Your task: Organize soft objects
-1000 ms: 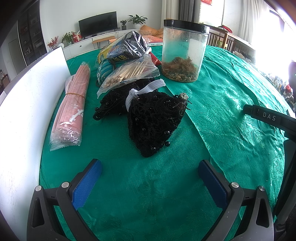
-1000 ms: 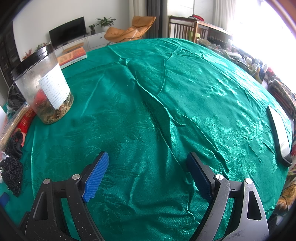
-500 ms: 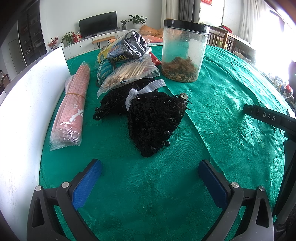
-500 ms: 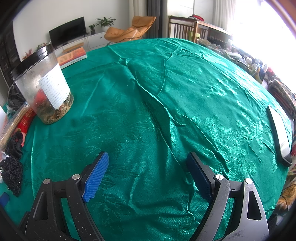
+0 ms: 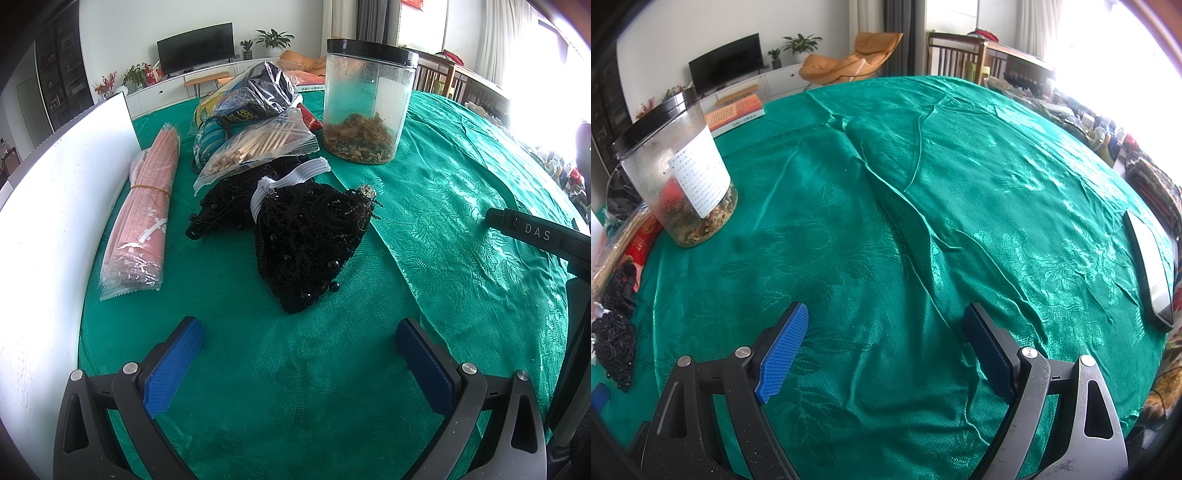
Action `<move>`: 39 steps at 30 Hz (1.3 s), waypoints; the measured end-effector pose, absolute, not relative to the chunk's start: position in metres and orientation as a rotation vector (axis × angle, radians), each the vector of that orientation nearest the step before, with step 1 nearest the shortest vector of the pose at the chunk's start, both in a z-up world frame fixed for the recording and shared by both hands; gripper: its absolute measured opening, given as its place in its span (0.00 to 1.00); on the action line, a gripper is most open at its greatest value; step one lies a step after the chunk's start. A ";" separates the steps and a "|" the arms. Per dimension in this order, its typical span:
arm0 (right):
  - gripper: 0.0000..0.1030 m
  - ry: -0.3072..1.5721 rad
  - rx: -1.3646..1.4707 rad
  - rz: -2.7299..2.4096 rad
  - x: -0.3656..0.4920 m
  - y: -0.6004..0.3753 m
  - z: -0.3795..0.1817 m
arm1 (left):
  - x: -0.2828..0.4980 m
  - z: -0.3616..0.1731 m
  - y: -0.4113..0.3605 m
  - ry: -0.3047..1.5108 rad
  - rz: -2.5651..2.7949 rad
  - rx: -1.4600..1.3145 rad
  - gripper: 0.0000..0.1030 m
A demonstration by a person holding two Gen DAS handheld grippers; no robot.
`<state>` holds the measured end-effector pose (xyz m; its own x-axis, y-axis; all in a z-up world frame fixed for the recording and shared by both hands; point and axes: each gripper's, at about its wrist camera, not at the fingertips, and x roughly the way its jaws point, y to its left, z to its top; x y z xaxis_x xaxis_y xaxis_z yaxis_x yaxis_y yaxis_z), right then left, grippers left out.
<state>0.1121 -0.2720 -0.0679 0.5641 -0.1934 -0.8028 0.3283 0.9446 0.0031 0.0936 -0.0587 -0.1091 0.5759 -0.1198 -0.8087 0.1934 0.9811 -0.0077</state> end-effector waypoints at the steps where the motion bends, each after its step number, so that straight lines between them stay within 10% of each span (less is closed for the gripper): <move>1: 0.85 0.923 0.159 -0.308 0.113 -0.273 -0.068 | 0.093 -0.109 -0.059 0.940 -0.184 0.085 1.00; 39: 0.85 0.923 0.159 -0.309 0.112 -0.273 -0.067 | 0.030 -0.077 -0.017 0.975 -0.307 -0.020 1.00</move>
